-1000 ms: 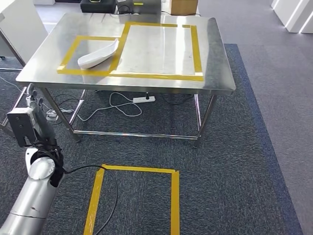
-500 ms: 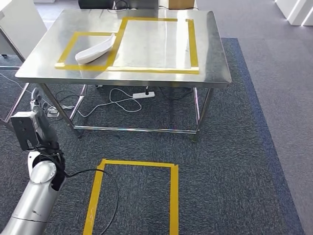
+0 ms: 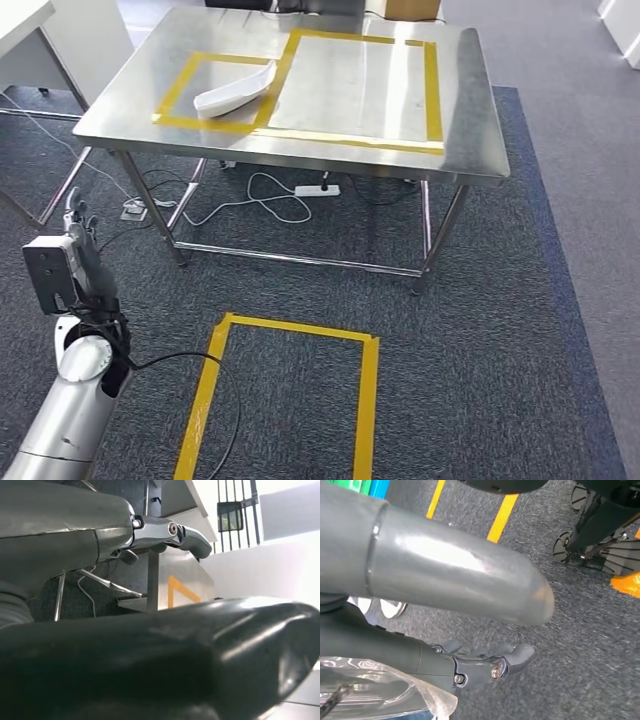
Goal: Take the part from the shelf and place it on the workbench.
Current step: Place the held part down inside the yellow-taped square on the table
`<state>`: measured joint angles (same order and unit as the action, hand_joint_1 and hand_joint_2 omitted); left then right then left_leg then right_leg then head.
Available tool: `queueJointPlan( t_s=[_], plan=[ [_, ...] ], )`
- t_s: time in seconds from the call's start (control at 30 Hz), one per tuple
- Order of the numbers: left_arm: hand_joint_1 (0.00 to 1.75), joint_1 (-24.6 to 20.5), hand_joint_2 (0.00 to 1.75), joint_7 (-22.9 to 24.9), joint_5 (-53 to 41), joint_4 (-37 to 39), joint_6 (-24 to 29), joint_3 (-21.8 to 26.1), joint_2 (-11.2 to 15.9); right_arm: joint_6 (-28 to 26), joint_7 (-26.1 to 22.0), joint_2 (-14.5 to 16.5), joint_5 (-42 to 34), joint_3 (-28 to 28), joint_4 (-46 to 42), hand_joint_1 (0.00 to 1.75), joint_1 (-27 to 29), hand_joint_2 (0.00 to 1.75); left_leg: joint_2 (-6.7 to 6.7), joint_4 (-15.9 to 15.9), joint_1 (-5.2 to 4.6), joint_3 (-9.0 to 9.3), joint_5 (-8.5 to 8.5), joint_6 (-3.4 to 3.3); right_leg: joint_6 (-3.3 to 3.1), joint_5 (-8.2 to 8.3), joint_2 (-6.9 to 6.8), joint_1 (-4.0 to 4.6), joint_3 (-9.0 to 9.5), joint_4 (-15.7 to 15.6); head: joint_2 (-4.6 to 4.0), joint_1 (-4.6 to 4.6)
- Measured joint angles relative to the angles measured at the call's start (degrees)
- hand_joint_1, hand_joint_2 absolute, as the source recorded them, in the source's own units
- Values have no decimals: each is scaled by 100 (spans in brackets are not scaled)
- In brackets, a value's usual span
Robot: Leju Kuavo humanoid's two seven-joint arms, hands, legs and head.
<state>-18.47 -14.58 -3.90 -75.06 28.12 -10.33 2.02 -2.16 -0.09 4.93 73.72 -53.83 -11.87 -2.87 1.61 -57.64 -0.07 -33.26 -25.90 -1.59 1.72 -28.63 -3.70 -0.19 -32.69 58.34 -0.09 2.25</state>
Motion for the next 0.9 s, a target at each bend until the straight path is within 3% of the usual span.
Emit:
queueJointPlan(
  t_s=[0.03, 0.1, 0.13, 0.17, 0.2, 0.23, 0.3, 0.37, 0.47, 0.53, 0.6, 0.63, 0.67, 0.7, 0.77, 0.8, 0.83, 0.9],
  plan=[
    [0, -7, 0, -1, -3, -7, -6, 0, -3, 0, -1, -1, 0, 0, -1, 0, -4, 0, -46, 11, 13, -10, 22, -34, 26, -153, 92, -9, -106, 227, 0, 9],
    [0, -9, 0, 0, -10, -13, -19, 0, -10, 5, -3, 0, -1, 1, -2, 0, -2, 0, -148, 11, 18, -47, 46, -71, 55, -540, 281, -24, -451, 982, 0, 30],
    [0, 1, 0, 0, -13, -13, -28, -1, -14, 8, -3, 1, -1, 1, -2, 0, 3, 0, -205, 9, 12, -64, 56, -80, 60, -664, 322, -29, -615, 1333, 0, 34],
    [0, 11, 0, 1, -16, -13, -38, -1, -14, 11, -2, 1, -1, 1, -2, 0, 6, 0, -264, 6, 5, -75, 63, -83, 58, -685, 341, -30, -701, 1512, 0, 34],
    [0, 16, 0, 1, -20, -13, -45, -1, -13, 13, -2, 1, -1, 1, -2, 0, 8, 0, -325, 3, 1, -81, 69, -80, 48, -592, 356, -30, -677, 1463, 0, 35],
    [0, 16, 0, 1, -23, -13, -50, -1, -13, 13, -4, 1, -1, 0, -2, 0, 7, 0, -388, -1, -2, -81, 75, -75, 29, -402, 391, -31, -536, 1181, 0, 34],
    [0, 2, 0, 1, -25, -14, -53, -1, -13, 14, -8, -1, -1, 1, -2, 0, 0, 0, -504, -18, -6, -94, 84, -52, -19, -50, 585, -40, -131, 375, 0, 33],
    [0, -14, 0, 1, -26, -15, -56, -1, -16, 20, -17, -1, -1, 2, -2, 0, -4, 0, -609, -39, 2, -147, 111, 3, -45, 40, 732, -42, 99, -57, 0, 27],
    [0, -7, 0, 2, -3, -21, -81, -1, -4, 40, -58, 5, -3, 3, -2, 0, -4, 0, -716, -43, 15, -210, 150, 111, -87, 47, 610, -47, 137, -123, 0, 23],
    [0, -24, 0, 7, 54, -27, -119, 0, 2, 45, -94, 13, -4, 5, -3, 0, -8, 0, -541, -287, 3, -324, -24, 174, -154, 82, 473, -74, 154, -169, 0, -3],
    [0, -32, 0, 11, 92, -30, -150, -1, -7, 50, -121, 14, -4, 5, -4, 0, -5, 0, -312, -966, 29, -615, -391, 236, -196, 83, 336, -73, 155, -176, 0, -26],
    [0, -20, 0, 11, 95, -30, -160, -1, -9, 55, -136, 14, -7, 4, -4, 0, -3, 0, -267, -1332, 50, -770, -540, 263, -203, 79, 266, -69, 154, -175, 0, -25],
    [0, -6, 0, 11, 96, -30, -163, -2, -9, 63, -154, 14, -11, 4, -4, 0, -2, 0, -244, -1566, 67, -862, -601, 283, -203, 76, 199, -68, 154, -174, 0, -27],
    [0, 4, 0, 10, 97, -30, -164, -2, -9, 71, -175, 14, -16, 4, -4, 0, -2, 0, -224, -1593, 80, -858, -556, 297, -199, 72, 129, -68, 156, -173, 0, -27],
    [0, 3, 0, 4, 97, -31, -166, -3, -7, 92, -214, 15, -23, 6, -4, 0, -6, 0, -121, -1012, 90, -540, -219, 297, -177, 57, 1, -67, 174, -169, 0, -28],
    [0, -6, 0, 1, 97, -33, -166, -3, -7, 98, -231, 15, -27, 7, -4, 0, -8, 0, 27, -615, 68, -330, -79, 282, -155, 42, -58, -55, 184, -165, 0, -29],
    [0, -20, 0, -3, 96, -37, -166, -3, -9, 103, -243, 15, -29, 8, -4, 0, -9, 0, 154, -302, 45, -177, 12, 248, -126, 26, -113, -38, 188, -156, 0, -31],
    [0, -40, 0, -11, 94, -43, -166, -3, -15, 103, -257, 14, -38, 9, -4, 0, -11, 0, 276, -57, -4, -90, 26, 172, -65, 2, -231, -3, 193, -144, 0, -17]
  ],
)
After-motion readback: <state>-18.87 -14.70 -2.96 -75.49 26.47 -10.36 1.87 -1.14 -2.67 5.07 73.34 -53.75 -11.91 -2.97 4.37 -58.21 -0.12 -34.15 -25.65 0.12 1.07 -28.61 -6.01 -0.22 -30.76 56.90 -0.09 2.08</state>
